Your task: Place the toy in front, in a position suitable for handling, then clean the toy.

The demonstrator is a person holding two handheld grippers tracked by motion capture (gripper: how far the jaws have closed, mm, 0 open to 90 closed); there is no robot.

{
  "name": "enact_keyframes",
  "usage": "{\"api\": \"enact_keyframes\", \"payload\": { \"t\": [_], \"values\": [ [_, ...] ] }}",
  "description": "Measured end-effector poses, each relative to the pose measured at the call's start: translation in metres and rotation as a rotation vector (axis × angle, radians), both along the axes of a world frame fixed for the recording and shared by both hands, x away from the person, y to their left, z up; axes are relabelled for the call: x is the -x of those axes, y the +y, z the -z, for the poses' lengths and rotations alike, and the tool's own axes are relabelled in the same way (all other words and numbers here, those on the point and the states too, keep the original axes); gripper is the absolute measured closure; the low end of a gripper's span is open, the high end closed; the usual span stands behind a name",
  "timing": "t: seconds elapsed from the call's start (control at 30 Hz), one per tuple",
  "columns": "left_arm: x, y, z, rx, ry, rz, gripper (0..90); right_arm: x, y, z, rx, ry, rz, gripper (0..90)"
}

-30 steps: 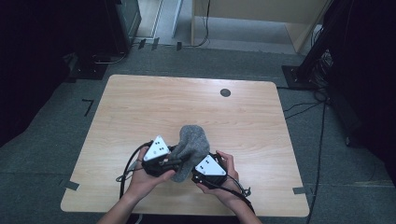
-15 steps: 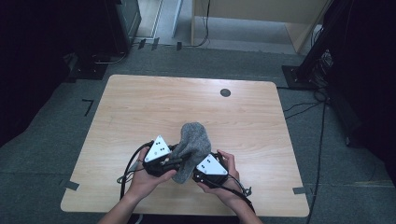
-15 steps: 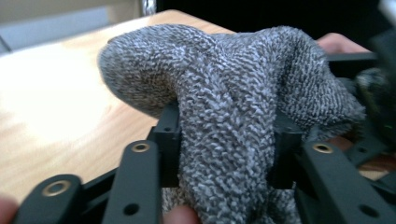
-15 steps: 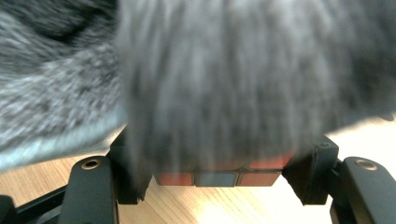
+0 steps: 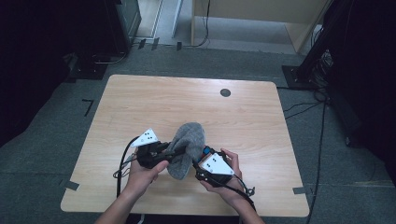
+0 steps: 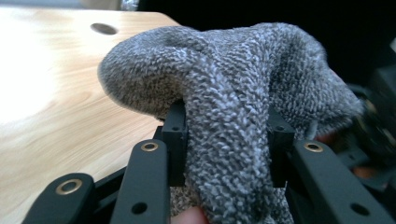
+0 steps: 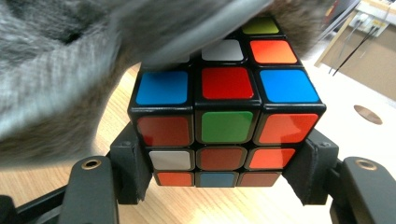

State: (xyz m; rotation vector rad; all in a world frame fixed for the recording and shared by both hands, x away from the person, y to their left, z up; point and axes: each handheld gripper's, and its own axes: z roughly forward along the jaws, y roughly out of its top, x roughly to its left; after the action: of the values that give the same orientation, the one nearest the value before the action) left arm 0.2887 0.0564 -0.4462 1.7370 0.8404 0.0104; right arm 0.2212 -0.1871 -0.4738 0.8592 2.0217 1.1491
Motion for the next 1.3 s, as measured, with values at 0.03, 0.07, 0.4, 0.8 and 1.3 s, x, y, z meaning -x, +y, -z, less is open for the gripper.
{"api": "enact_keyframes", "payload": {
  "t": [0.03, 0.07, 0.4, 0.8, 1.3],
  "values": [
    [-0.004, 0.004, 0.003, 0.017, 0.029, -0.011, 65.1, 0.001, -0.001, 0.000, -0.007, -0.008, -0.010, 34.5],
    [-0.008, 0.007, 0.007, 0.058, 0.065, 0.003, 65.7, 0.002, -0.002, -0.001, -0.023, -0.017, -0.022, 34.5],
    [-0.014, 0.009, 0.008, 0.208, 0.156, 0.172, 67.7, 0.003, -0.005, -0.004, -0.035, -0.039, -0.041, 34.6],
    [-0.014, 0.007, 0.010, 0.103, 0.110, 0.141, 68.4, 0.008, -0.004, -0.007, -0.059, -0.069, -0.080, 34.5],
    [-0.014, 0.007, 0.015, 0.116, 0.126, 0.171, 68.8, 0.017, 0.005, -0.008, -0.027, -0.096, -0.132, 34.5]
  ]
}}
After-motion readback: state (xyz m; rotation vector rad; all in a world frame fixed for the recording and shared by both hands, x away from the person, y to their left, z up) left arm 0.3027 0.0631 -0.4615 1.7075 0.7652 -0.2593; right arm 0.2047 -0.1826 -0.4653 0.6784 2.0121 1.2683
